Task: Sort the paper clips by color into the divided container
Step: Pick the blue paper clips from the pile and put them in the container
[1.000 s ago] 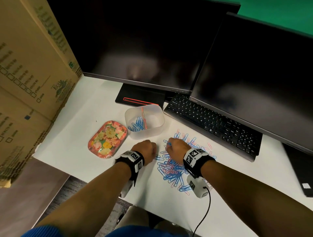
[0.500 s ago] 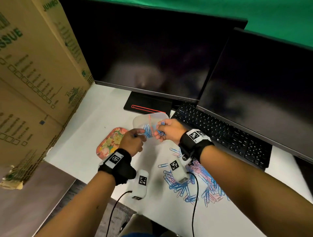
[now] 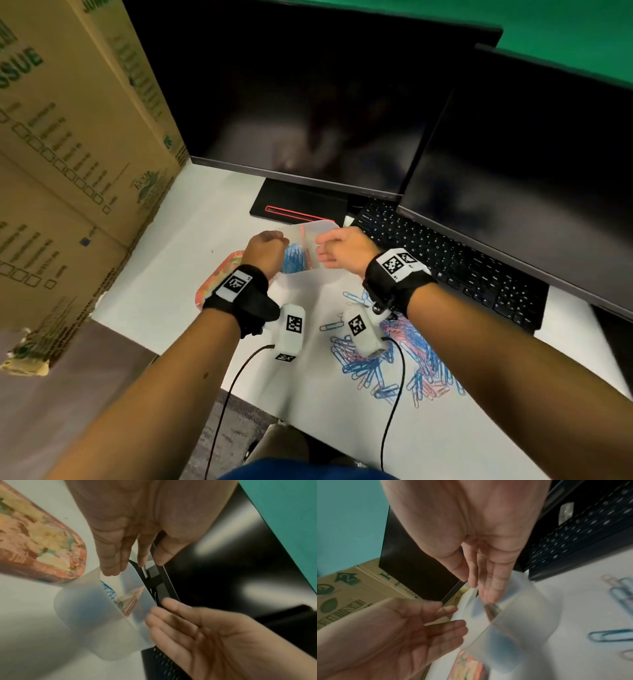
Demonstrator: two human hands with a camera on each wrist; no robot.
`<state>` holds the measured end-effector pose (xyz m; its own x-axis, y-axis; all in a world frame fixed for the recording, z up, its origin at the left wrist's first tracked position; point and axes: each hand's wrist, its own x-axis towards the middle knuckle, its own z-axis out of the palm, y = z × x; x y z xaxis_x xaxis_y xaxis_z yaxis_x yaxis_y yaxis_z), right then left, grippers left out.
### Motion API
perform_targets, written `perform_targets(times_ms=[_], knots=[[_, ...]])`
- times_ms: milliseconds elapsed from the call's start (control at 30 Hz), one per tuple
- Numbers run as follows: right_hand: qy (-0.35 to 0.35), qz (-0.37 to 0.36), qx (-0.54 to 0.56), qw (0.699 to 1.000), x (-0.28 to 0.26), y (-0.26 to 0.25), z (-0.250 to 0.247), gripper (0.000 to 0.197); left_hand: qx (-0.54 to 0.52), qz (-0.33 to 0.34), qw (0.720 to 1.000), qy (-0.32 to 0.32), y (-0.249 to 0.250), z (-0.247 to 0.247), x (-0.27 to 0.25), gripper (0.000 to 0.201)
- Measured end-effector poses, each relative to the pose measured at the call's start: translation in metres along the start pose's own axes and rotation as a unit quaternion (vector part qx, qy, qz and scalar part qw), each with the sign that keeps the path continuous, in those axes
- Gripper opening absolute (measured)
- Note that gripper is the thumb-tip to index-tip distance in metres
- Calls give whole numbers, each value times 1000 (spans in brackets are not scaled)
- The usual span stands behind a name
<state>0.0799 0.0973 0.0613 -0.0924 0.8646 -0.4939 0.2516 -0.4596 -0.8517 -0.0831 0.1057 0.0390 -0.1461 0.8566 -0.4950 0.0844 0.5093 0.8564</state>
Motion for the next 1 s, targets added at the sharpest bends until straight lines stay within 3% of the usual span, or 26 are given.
perform_targets(times_ms=[133,267,467,633,767,900,1000], knots=[[37,24,-18,999,-24,35,-36,27,119,136,983,7,-15,9,-19,21],[89,2,-242,966,-51,83,-64,19,313,233,912,-126,-46,28,-43,13],[71,20,-342,937,-87,135,-74,19,547,204,787,-199,-92,56,-38,25],[79,45,-373,923,-99,163,-75,6,610,199,741,-198,-101,66,-35,22],[90,69,-386,915,-100,177,-61,23,599,204,752,-184,-101,68,-36,19],[110,81,-366,920,-96,180,-49,26,523,197,813,-164,-99,65,-39,11],[124,85,-330,932,-94,179,-48,16,459,193,850,-170,-98,66,-43,21]])
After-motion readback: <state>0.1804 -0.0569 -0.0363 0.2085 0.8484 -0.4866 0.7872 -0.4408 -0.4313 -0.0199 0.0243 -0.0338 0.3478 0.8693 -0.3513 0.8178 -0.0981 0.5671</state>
